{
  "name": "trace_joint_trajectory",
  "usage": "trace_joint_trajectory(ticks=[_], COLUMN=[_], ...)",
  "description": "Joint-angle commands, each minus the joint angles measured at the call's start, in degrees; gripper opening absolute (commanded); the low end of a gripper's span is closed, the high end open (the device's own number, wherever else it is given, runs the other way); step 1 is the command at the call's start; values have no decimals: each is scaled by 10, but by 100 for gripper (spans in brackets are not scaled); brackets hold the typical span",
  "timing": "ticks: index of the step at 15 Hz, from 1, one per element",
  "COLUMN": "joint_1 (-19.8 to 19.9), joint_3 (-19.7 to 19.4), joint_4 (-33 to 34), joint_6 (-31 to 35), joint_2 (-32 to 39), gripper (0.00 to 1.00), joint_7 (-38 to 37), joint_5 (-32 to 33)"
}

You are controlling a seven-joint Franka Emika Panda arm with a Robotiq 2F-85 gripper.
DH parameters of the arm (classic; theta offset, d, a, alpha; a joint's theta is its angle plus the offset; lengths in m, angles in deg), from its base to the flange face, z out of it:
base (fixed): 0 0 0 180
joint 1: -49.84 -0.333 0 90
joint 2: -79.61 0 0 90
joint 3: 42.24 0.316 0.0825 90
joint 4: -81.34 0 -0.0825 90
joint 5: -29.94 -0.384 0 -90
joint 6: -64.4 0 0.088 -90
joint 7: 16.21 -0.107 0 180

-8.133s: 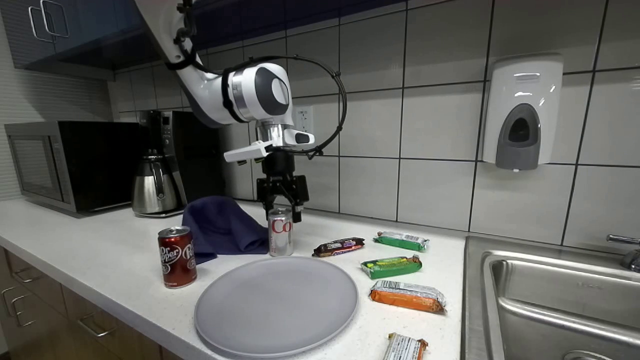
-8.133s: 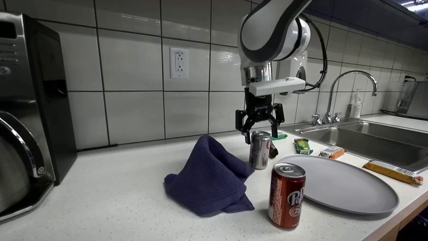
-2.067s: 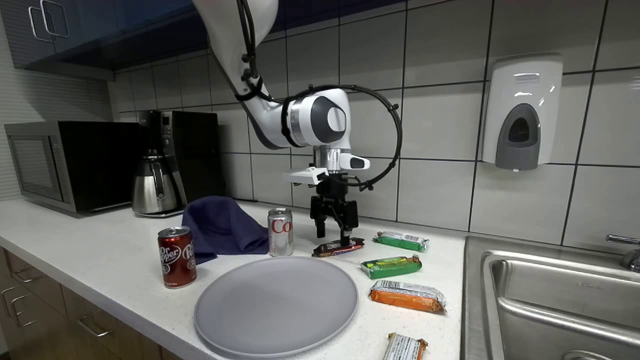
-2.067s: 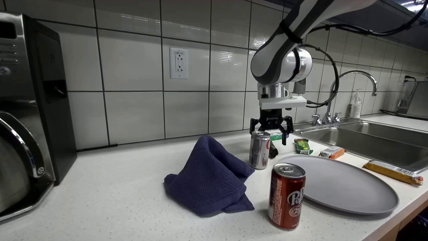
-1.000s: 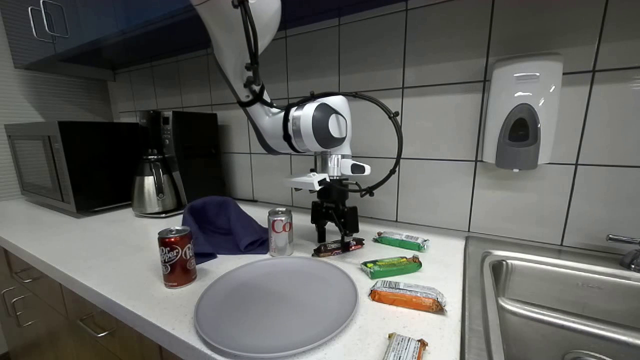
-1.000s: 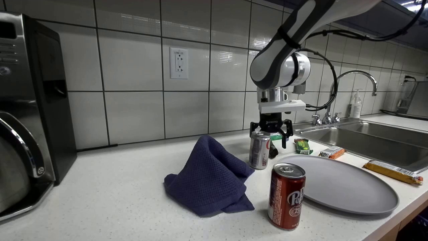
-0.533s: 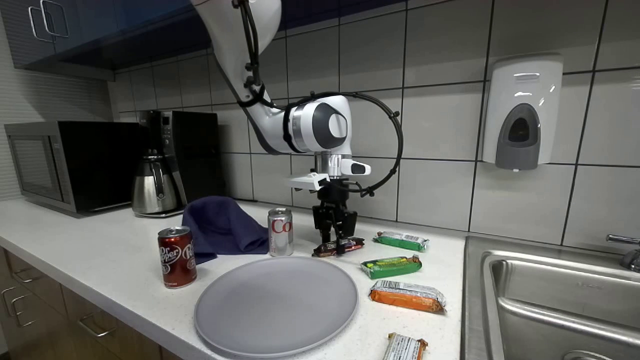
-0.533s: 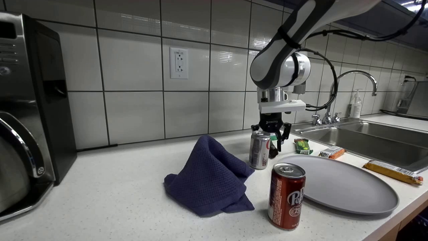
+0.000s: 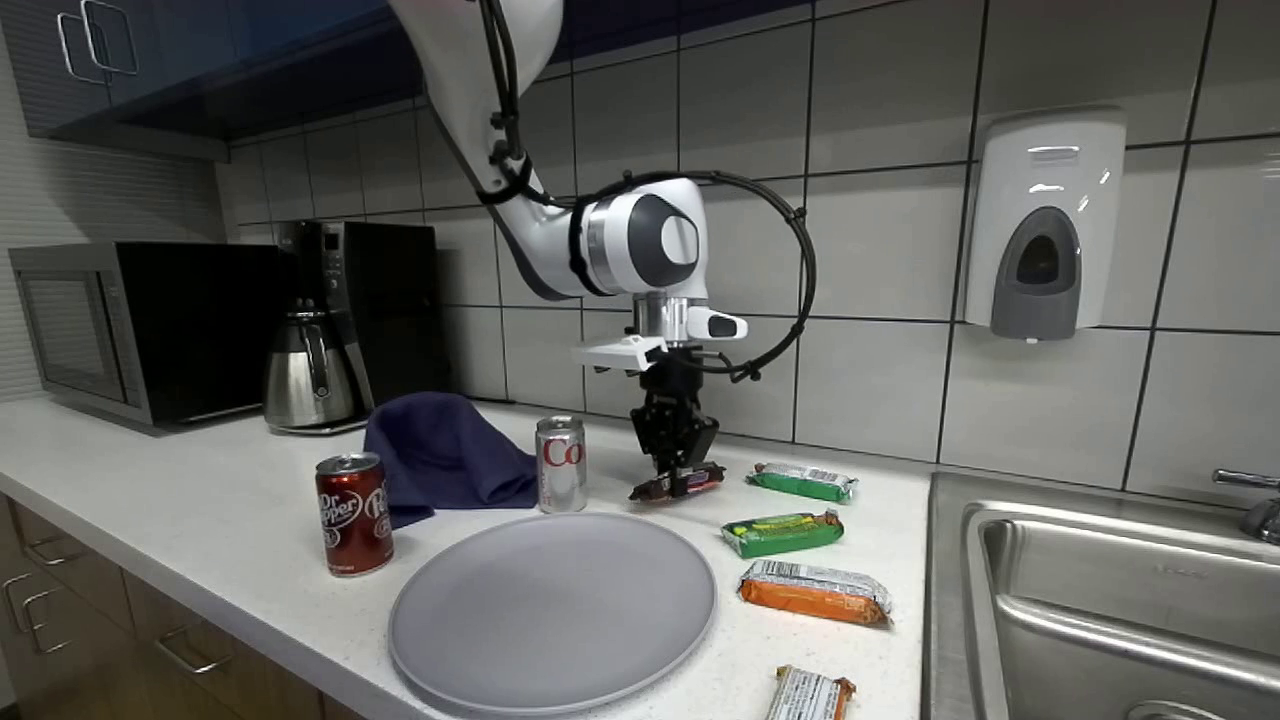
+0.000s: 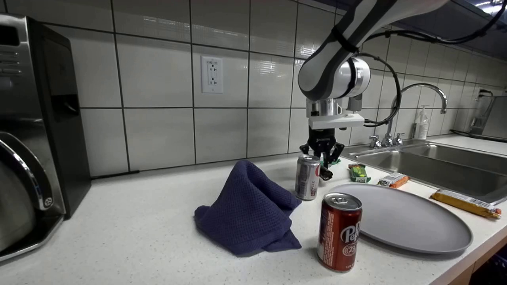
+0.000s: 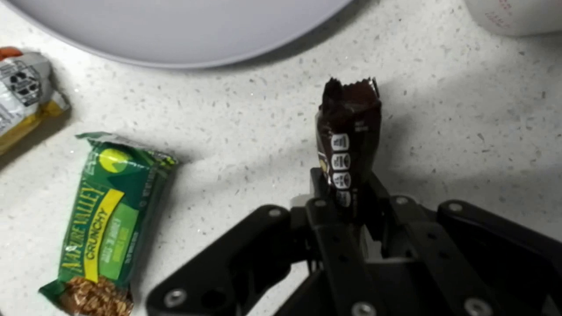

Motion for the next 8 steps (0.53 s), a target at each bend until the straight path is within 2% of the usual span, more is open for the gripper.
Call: trace_joint_trajectory(ticks=[1,8], joint_1=[16,27], joint_3=[4,6], joint_4=[-28,-84], joint_6=[10,28], joint_2=[-47,-115], gripper=[4,4], joint_7=[45,97], joint_5=[-6,-1])
